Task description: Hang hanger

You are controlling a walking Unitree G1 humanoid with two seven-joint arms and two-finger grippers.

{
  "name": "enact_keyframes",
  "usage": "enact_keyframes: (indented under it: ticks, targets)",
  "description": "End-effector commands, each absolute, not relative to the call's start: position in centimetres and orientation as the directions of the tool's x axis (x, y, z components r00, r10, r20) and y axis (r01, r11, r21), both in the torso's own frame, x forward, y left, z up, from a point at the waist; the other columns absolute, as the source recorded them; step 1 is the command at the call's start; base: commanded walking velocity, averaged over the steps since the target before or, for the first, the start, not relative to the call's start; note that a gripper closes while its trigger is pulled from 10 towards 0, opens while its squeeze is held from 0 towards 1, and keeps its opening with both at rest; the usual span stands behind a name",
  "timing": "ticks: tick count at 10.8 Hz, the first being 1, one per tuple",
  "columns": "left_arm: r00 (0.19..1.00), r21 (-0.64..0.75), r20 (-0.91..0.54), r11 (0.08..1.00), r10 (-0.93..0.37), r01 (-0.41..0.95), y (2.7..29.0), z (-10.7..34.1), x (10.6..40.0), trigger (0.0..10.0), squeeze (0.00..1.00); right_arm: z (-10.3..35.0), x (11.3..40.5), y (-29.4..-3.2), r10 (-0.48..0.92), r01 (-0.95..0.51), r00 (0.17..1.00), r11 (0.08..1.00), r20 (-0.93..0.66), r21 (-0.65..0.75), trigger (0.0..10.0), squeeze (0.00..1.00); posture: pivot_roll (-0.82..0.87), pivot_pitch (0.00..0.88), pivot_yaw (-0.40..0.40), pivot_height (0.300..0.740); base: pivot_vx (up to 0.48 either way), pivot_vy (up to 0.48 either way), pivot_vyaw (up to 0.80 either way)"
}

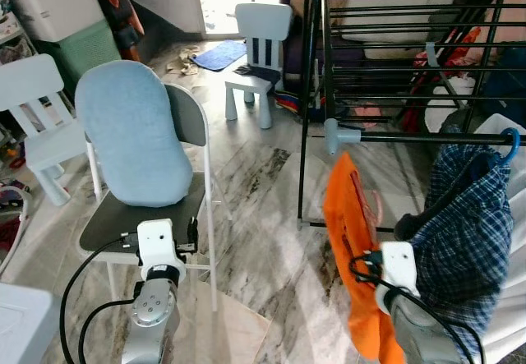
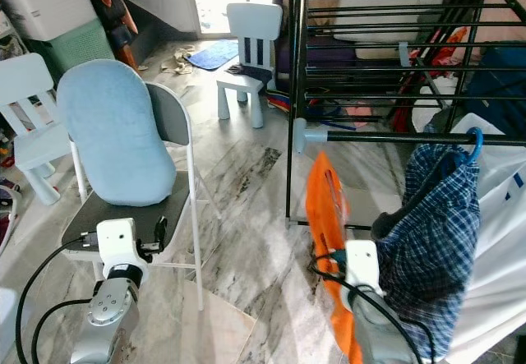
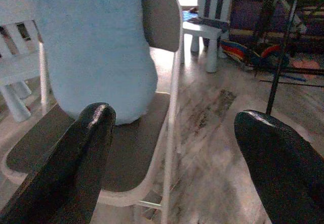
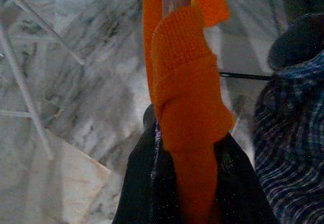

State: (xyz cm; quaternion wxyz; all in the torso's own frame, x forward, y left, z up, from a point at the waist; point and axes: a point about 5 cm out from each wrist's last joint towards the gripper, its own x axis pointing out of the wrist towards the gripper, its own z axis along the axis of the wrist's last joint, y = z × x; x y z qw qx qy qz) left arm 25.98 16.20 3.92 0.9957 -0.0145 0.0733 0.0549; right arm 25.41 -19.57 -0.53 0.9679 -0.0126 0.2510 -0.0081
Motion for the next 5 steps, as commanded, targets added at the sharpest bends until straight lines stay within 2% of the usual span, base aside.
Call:
enact_keyframes:
  ticks: [1,3,5]
  targets:
    - [0.983,-0.019,-0.160,0.995,0.089,-0.093,16.23,3.76,25.74,10.0,0.00,0.26,26.16,-18.78,-0.002,0.001,0.890,1.000,-0.457,-0.003,10.0,0.00,-0.10,0.000,0.080,0.740,0.000,-0.251,0.00]
    - [0.982,-0.004,-0.168,0.996,0.087,-0.089,16.27,3.59,25.91,10.0,0.00,0.11,25.95,-17.94,0.054,-0.079,0.884,0.996,-0.465,-0.034,10.0,0.00,-0.10,0.000,0.094,0.740,0.000,-0.249,0.00]
    - [0.986,-0.001,-0.154,0.997,0.072,-0.073,16.10,4.08,26.34,10.0,0.00,-0.16,25.86,-18.33,0.028,-0.041,0.878,0.999,-0.477,-0.015,10.0,0.00,-0.10,0.000,0.092,0.740,0.000,-0.251,0.00]
